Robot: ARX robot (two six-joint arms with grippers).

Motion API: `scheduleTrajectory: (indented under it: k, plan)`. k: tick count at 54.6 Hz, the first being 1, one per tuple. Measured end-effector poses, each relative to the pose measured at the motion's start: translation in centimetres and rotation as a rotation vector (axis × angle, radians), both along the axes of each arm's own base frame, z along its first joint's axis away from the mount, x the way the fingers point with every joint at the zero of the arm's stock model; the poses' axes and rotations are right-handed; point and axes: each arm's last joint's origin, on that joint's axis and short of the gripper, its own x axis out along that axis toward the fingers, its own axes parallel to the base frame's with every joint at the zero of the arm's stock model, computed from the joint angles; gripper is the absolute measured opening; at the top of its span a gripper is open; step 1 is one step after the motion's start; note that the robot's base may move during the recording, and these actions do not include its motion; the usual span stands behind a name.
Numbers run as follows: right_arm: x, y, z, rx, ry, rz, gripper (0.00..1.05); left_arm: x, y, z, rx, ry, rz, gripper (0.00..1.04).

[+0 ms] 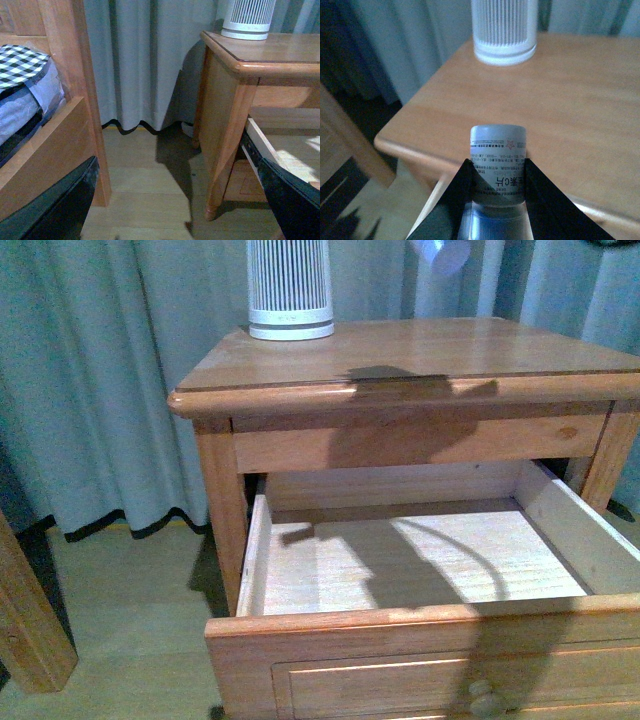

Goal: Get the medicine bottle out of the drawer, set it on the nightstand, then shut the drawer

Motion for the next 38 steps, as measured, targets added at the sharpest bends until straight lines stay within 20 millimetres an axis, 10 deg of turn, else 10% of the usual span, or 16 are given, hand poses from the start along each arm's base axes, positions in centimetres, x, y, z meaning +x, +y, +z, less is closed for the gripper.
scheduleTrajectory:
  k: [9,26,38]
  plan:
    - [5.1,-1.6,2.4,-0.059,-0.088,-0.108,0.26,0.0,0.0,0.0,0.000,0.000,0.000,0.98]
    - [13.5,-0.8,-3.8,-0.205,0.034,-0.194,0.26,0.0,0.0,0.0,0.000,0.000,0.000,0.98]
    - [14.3,0.0,-3.7,-0.212,0.017,-0.195,0.62,0.0,0.0,0.0,0.000,0.000,0.000,0.98]
